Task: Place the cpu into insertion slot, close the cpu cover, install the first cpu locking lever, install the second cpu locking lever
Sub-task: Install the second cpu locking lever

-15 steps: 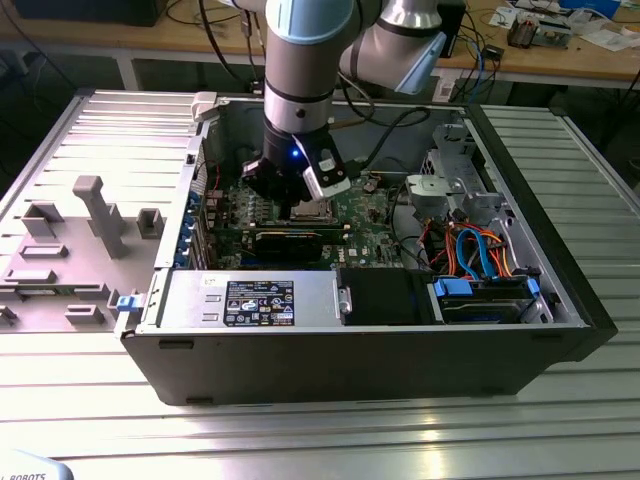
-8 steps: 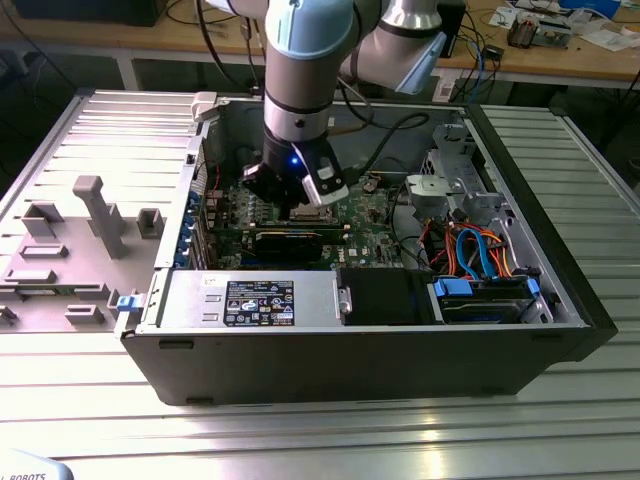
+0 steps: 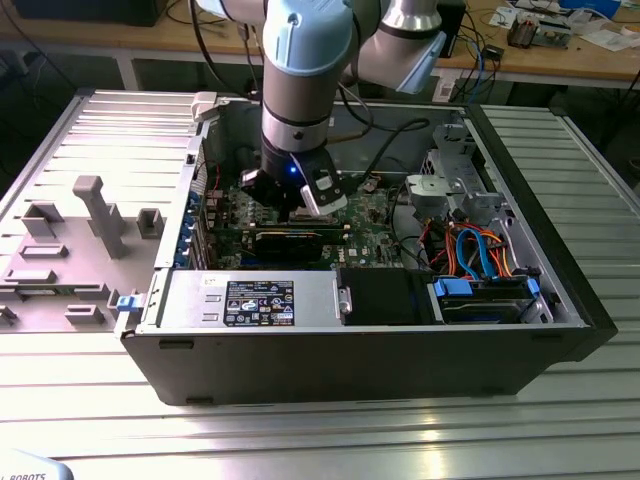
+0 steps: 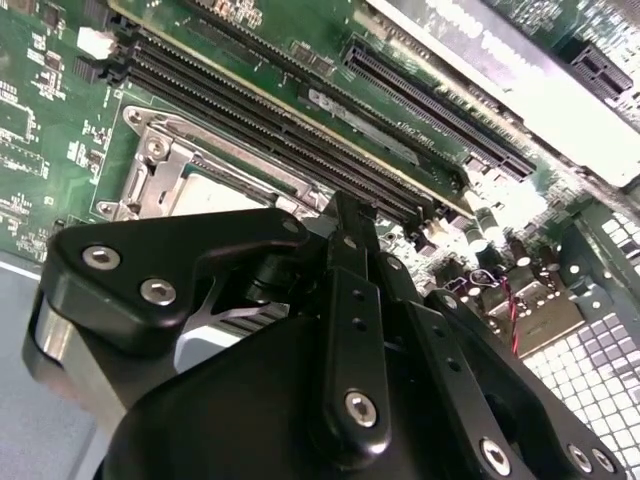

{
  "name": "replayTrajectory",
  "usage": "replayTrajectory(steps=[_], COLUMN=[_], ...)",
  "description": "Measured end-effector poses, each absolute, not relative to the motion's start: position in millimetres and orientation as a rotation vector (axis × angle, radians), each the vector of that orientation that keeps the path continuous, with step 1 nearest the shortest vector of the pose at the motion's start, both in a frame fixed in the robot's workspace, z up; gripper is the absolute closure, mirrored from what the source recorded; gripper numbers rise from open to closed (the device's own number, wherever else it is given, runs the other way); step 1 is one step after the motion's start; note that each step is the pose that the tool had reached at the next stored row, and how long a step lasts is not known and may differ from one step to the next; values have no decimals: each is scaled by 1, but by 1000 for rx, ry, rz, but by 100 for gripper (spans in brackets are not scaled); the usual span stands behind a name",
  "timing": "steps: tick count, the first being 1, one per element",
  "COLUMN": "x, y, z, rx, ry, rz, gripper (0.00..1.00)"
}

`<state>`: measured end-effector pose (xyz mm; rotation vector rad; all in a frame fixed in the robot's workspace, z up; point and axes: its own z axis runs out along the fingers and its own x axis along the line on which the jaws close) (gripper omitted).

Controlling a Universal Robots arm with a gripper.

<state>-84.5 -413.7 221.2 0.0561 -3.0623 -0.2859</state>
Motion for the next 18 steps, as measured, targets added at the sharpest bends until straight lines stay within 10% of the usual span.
replayTrajectory(steps=[18], x=[-85], y=[-419], z=[210], rx=[58], ry=[-3057], rz=[-346], gripper=[89])
